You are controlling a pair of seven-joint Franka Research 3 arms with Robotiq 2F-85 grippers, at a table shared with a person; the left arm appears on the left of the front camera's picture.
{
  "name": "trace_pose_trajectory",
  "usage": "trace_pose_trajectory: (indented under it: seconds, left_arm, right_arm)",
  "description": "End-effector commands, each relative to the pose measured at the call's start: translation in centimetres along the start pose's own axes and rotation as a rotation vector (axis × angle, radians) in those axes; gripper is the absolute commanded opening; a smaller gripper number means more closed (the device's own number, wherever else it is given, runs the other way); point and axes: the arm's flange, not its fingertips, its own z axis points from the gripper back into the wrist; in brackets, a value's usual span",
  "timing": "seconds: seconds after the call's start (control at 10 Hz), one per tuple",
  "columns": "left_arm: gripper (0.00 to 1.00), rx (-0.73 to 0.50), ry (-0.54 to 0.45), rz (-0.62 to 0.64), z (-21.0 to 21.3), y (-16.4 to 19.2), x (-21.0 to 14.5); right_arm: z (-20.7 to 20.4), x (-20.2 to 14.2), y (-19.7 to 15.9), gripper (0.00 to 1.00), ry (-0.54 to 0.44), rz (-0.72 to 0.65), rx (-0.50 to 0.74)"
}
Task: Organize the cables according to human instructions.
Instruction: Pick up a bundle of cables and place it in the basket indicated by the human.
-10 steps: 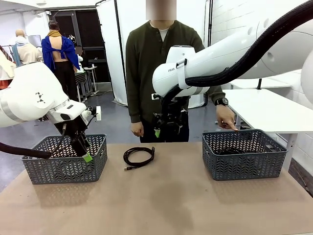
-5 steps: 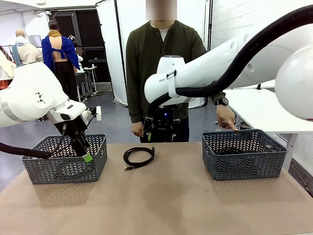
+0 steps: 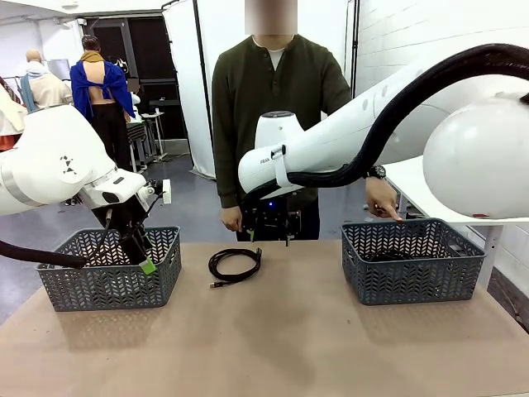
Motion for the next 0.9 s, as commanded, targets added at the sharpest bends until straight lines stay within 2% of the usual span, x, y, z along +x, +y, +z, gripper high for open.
trace_pose_trajectory:
  seconds: [0.0, 0.2, 0.3, 0.8]
  left_arm:
    - [1.00, 0.005, 0.002, 0.002, 0.09, 0.17, 0.18]
    - [1.00, 0.005, 0.002, 0.002, 0.09, 0.17, 0.18]
    - [1.00, 0.005, 0.002, 0.002, 0.09, 0.17, 0.18]
    - [1.00, 0.005, 0.002, 0.002, 0.09, 0.17, 0.18]
  right_arm:
    - [-0.95, 0.74, 1.03, 1.00, 0.025, -0.041, 0.005]
    - [-1.40, 0.67, 0.86, 1.00, 0.085, -0.047, 0.032]
    - [-1.30, 0.26, 0.52, 1.00, 0.022, -0.019, 0.009]
    - [-1.52, 0.23, 0.72, 1.00, 0.041, -0.030, 0.017]
